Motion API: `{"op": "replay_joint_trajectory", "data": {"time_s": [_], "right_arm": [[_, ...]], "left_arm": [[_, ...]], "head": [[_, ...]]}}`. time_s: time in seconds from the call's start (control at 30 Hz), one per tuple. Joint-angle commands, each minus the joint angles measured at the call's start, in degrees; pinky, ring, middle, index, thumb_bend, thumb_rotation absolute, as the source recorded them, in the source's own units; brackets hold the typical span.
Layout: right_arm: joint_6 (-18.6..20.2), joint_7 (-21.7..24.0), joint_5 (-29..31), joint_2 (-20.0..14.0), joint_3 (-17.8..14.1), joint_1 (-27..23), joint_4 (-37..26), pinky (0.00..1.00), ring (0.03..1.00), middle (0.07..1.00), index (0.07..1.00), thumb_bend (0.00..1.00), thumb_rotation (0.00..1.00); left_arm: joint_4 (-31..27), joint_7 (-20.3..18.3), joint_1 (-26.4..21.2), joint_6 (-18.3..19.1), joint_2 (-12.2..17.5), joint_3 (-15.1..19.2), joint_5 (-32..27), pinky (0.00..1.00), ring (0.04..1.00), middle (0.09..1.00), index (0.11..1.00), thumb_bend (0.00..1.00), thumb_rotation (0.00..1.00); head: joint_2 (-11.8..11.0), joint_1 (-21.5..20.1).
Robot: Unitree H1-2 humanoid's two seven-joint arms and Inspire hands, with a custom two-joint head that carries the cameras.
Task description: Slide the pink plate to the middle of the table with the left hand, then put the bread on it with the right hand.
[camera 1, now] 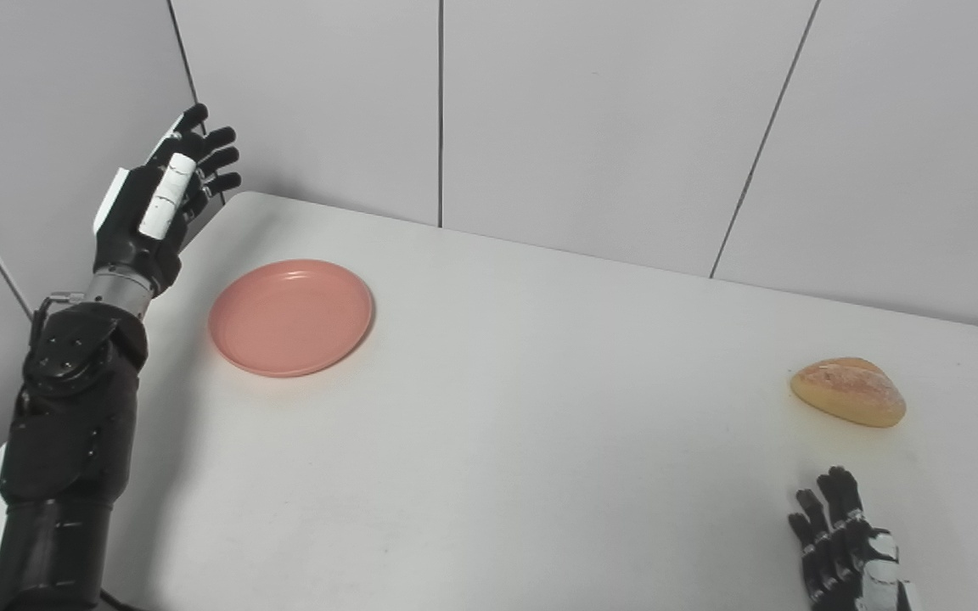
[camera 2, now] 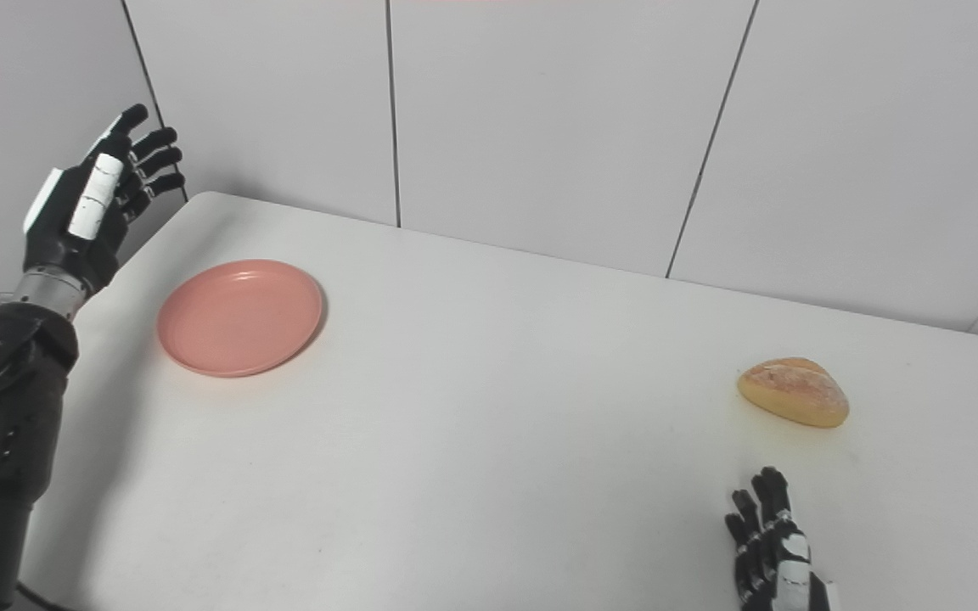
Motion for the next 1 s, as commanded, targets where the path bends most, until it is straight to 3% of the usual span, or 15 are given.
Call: {"op": "replay_joint_trajectory", "data": {"time_s": [0.0, 0.17, 0.37, 0.77, 0.97], "right_arm": [[1.93, -0.11, 0.13, -0.34, -0.11, 0.69, -0.94, 1.0, 0.97, 0.996, 0.97, 0.76, 0.96], [1.12, 0.3, 0.22, -0.38, 0.06, 0.65, -0.49, 1.0, 0.973, 0.996, 0.969, 0.76, 0.94], [1.17, 0.37, 0.31, -0.45, 0.01, 0.65, -0.38, 1.0, 0.969, 0.995, 0.964, 0.78, 0.93], [2.07, 0.12, 0.64, -0.54, -0.1, 1.08, -1.34, 1.0, 0.96, 0.99, 0.953, 0.78, 0.93], [1.76, 0.06, 0.39, -0.6, 0.02, 1.21, -1.3, 1.0, 0.958, 0.992, 0.96, 0.77, 0.93]], "left_arm": [[0.1, 0.15, -2.67, -3.12, 2.21, 1.08, -0.18, 0.84, 0.883, 0.87, 0.929, 1.0, 0.76], [2.1, 1.85, -2.28, -4.46, 1.32, 1.81, 0.29, 0.85, 0.906, 0.924, 0.94, 0.98, 0.75], [7.8, 2.79, -2.13, -9.56, 0.46, 1.3, 1.88, 0.84, 0.946, 0.967, 0.974, 0.91, 0.79], [21.68, 2.9, -4.62, -16.57, -0.27, -0.32, 2.37, 0.85, 0.928, 0.949, 0.958, 1.0, 0.74], [30.66, 2.98, -7.25, -22.64, -0.42, -1.61, 3.7, 0.81, 0.894, 0.922, 0.947, 0.92, 0.72]], "head": [[-0.22, -0.1], [-0.33, -0.54], [-0.48, -0.69], [-0.1, -0.51], [-0.3, -0.81]]}}
